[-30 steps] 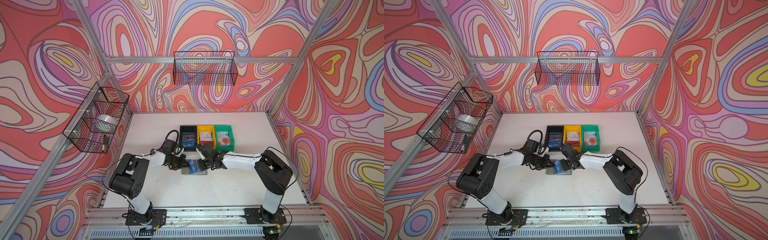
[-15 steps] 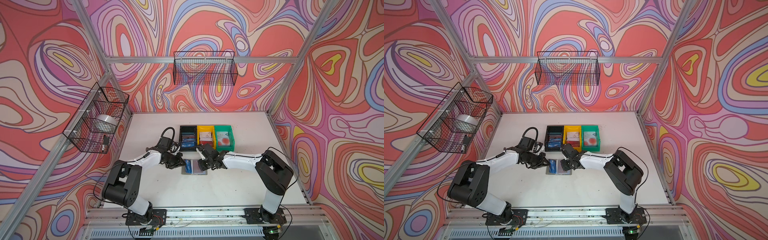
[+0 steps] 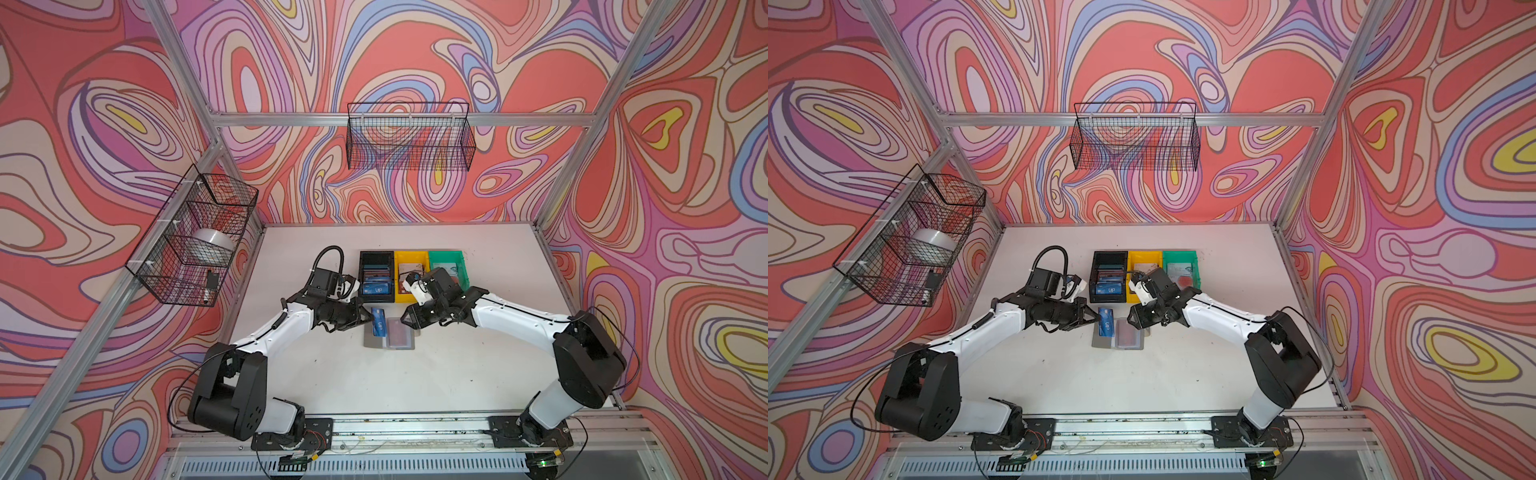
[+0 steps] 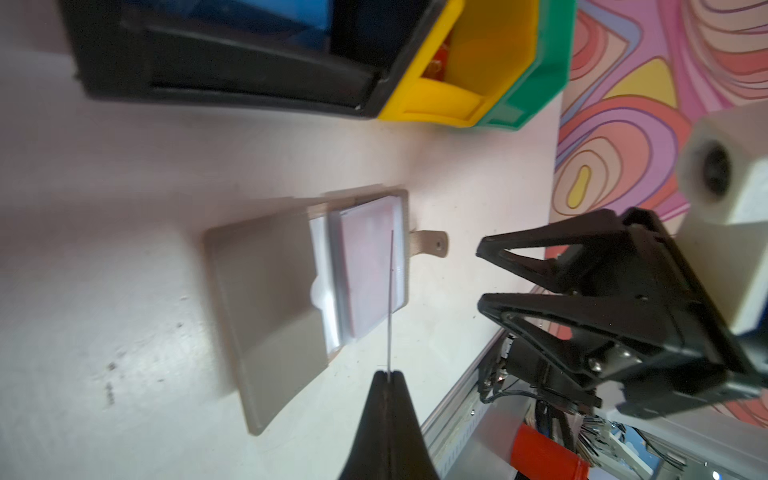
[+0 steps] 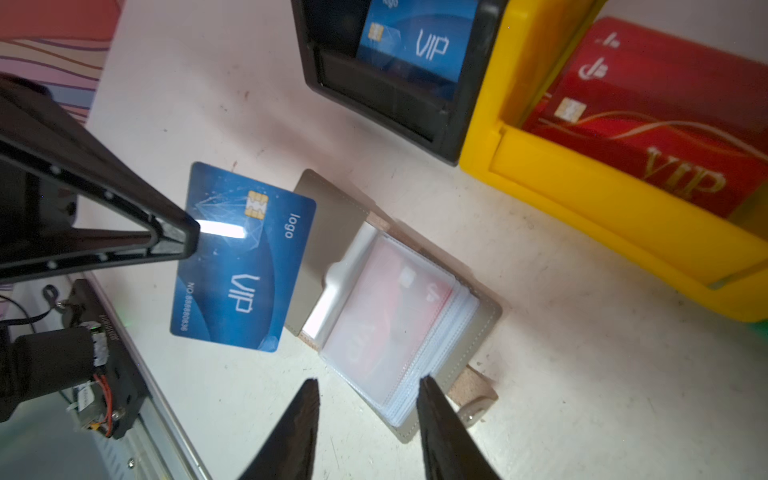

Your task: Take the credit cards out of the card holder

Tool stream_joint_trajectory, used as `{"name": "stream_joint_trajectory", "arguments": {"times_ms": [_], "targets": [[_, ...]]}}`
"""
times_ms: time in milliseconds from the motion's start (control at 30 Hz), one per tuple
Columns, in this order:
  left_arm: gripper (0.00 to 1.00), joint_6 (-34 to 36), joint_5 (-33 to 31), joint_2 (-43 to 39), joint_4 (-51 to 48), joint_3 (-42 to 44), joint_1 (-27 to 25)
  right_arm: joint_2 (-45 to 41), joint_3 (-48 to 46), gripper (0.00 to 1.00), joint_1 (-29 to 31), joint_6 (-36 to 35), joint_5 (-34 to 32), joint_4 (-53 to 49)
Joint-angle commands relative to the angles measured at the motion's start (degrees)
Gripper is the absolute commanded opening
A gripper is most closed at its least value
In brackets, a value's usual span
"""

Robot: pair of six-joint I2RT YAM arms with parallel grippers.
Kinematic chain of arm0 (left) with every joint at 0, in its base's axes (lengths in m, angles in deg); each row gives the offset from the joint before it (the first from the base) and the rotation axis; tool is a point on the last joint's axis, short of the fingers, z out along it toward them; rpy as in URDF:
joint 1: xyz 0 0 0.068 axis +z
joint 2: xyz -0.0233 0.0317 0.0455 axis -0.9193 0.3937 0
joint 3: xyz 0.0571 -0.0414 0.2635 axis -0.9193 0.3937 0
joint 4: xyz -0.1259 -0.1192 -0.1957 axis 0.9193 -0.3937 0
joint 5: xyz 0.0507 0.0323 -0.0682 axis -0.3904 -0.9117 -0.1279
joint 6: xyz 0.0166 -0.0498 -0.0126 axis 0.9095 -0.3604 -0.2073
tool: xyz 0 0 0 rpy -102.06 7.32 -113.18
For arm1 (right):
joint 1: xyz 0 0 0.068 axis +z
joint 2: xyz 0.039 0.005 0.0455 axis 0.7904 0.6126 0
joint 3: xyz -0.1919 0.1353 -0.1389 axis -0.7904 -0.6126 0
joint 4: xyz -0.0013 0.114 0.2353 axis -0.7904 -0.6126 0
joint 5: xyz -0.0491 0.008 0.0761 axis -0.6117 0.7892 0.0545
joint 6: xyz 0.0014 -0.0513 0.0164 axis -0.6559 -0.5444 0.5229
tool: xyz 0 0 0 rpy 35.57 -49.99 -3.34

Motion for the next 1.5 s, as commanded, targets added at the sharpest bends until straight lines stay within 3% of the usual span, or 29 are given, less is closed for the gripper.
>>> {"name": "stream_joint_trajectory", "arguments": {"times_ms": [0,100,300,667,1233,1467], "targets": [[0.0,-4.62,8.68,-0.37,10.15,0.92,0.34,-1.62,0.38,0.52,-3.06,-2.79,11.41,-0.94],[0.0,-7.5,11.24,0.52,14.89,1.8,0.32,-1.66,0.55,0.59,-5.78,-3.54,17.53,-0.27],[0.0,-13.27,14.71,1.42,24.54,3.99,0.33,0.71,1.91,0.61,-7.8,-4.16,23.25,0.62],[0.0,-12.79,14.85,2.54,24.79,4.5,0.37,5.72,5.42,0.59,-8.44,-3.15,28.97,3.75],[0.0,-14.56,15.34,5.01,29.04,6.09,0.34,6.26,4.69,0.38,-8.53,-0.15,32.62,8.41],[0.0,-14.72,15.25,5.16,29.12,6.22,0.31,5.66,3.68,0.2,-8.54,0.18,34.05,9.72]]}}
